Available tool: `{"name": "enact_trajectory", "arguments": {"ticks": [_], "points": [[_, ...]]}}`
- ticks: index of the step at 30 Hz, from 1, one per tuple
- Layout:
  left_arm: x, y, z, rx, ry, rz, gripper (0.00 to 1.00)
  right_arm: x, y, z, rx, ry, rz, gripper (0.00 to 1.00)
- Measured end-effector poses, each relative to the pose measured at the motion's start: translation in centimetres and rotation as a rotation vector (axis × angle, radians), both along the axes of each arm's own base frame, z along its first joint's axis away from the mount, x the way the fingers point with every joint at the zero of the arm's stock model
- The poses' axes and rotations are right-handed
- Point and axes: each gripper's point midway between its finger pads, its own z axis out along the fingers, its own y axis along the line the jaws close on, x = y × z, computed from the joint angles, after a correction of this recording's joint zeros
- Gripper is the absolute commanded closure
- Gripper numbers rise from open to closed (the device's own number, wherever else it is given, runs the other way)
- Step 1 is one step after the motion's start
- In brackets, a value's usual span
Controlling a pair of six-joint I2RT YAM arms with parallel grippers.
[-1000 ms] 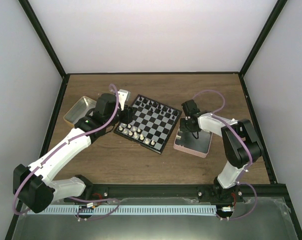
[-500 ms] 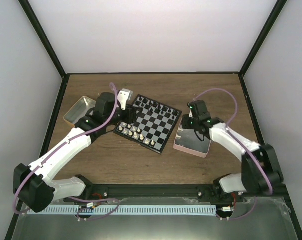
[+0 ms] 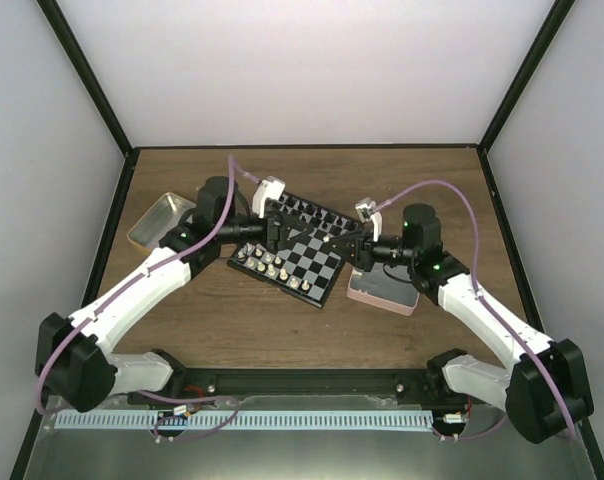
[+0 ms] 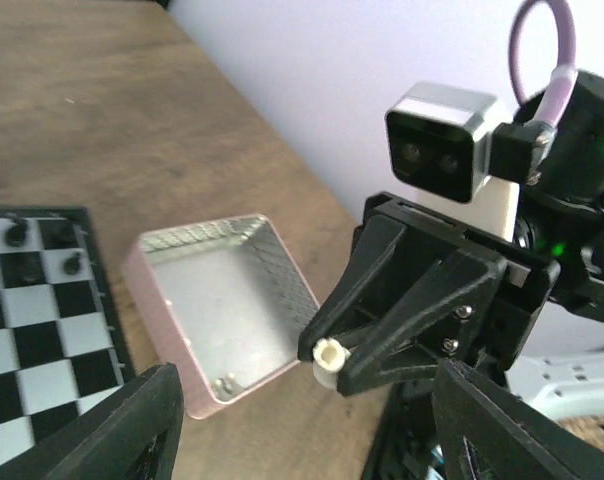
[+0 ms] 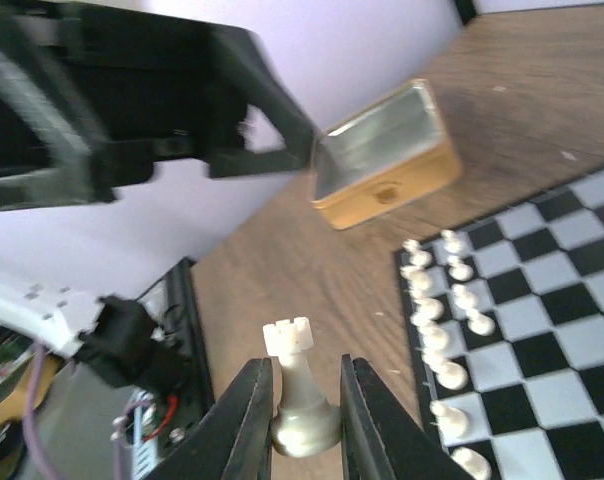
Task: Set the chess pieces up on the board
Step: Place the chess piece on the chessboard.
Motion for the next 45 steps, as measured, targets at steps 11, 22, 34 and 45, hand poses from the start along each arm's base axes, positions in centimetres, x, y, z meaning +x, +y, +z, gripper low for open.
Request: {"name": "enact_trajectory", "arguments": {"ticks": [11,22,34,45], "points": [[-2.2,-2.7,-1.8,-0.084,0.32,-0.161,0.53,-2.8,1.6,0.9,0.055,-0.035,0.204,0.86],[-1.5,-3.2,-2.1,-0.149,0.513,-0.088,0.68,-2.0,2.0,1.4,0.039,-0.066,0.198,0.85],[-1.1,-3.3,-2.9,-0.166,0.578,-0.062,0.81,-0.9,2.6,1.3,0.014,-0.075,0.177,0.85],[-0.6,-3.2,-3.2,-0.161,0.558,-0.035,0.93,-0.1,2.5,0.9,-0.014,-0.065,0.131,0.71]]}}
